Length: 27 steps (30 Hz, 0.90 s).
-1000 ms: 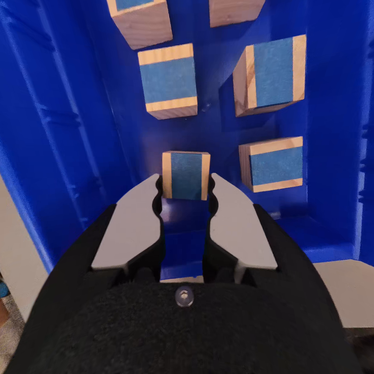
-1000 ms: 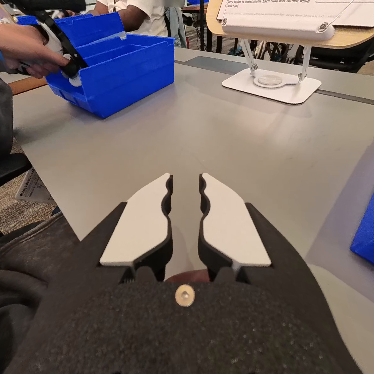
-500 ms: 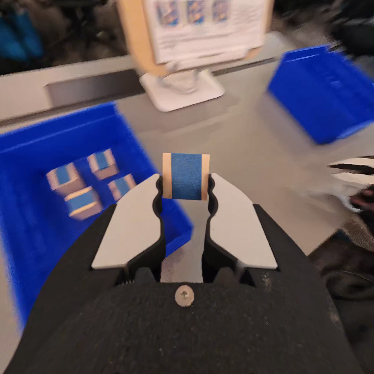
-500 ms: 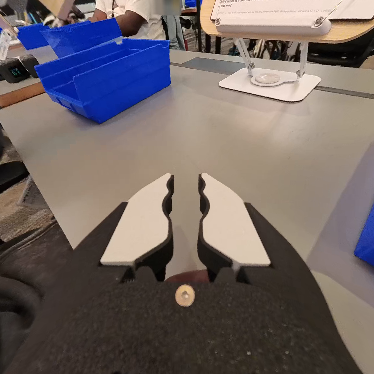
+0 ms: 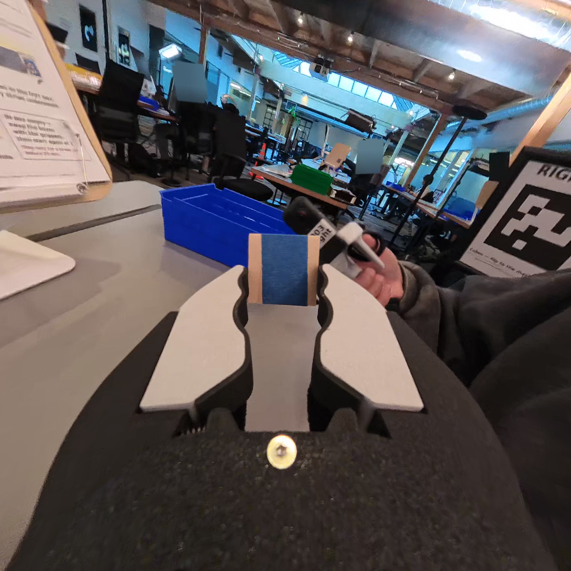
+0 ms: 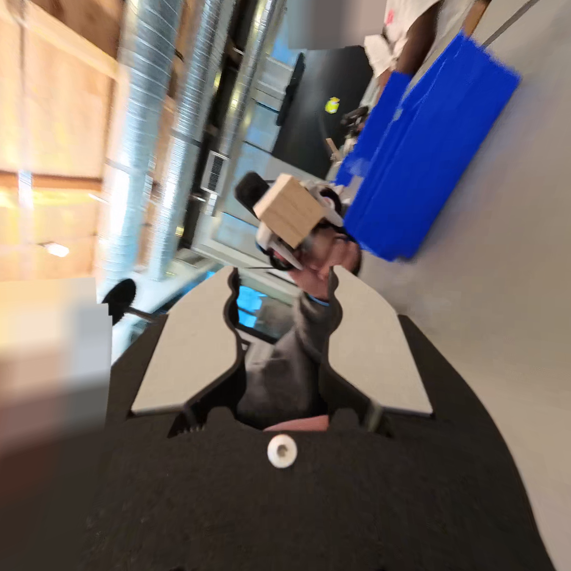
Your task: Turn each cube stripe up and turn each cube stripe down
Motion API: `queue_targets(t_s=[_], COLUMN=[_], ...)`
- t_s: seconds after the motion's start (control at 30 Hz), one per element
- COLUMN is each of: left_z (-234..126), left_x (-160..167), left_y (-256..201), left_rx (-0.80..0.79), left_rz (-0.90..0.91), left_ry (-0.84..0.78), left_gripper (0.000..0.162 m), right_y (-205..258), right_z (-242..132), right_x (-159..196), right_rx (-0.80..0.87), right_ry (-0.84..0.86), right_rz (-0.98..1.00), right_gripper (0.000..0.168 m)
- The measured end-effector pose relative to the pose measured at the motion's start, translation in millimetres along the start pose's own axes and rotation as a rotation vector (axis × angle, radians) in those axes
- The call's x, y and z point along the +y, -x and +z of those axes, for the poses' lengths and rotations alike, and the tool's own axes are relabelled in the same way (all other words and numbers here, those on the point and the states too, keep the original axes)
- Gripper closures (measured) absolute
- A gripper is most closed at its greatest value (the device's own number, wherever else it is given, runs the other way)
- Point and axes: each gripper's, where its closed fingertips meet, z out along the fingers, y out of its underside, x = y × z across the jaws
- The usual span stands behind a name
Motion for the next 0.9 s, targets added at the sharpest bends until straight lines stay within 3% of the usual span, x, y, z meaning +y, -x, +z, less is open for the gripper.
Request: queue_targets(t_s=[0.1,0.33,0.4,0.47,0.63,0.7,0.73,0.9], left_z=[10,24,27,29,34,33,30,7], left_x=[3,23,30,35,55,61,62,63], left_y=[-7,-14,-12,-11,-6,-6,-8,-2], left_rx=[0.022,0.062,0.063,0.059,0.019,-0.014,-0.027,-0.217], left_rz=[0.079,0.167,0.187,0.211,0.229,0.229,0.233,0.143], left_ry=[-0.014,0.047,0.074,0.084,0.156,0.192,0.200,0.190], left_gripper=[0.121,0.121,0.121,0.121,0.119,0.098,0.095,0.100], right_y=[-6,-16,-13,-14,-28,-30,-30,-29], right_z=[13,35,36,33,25,19,16,2], right_x=[-10,4,4,3,-2,-8,-10,-19], right_rx=[-0.075,-0.163,-0.205,-0.218,-0.173,-0.165,-0.156,-0.059], right_ry=[0.007,0.092,0.106,0.109,0.096,0.068,0.064,0.041], right_rz=[0.149,0.260,0.284,0.270,0.272,0.265,0.255,0.100], right_gripper=[0.105,0.096,0.101,0.119,0.121,0.121,0.121,0.122])
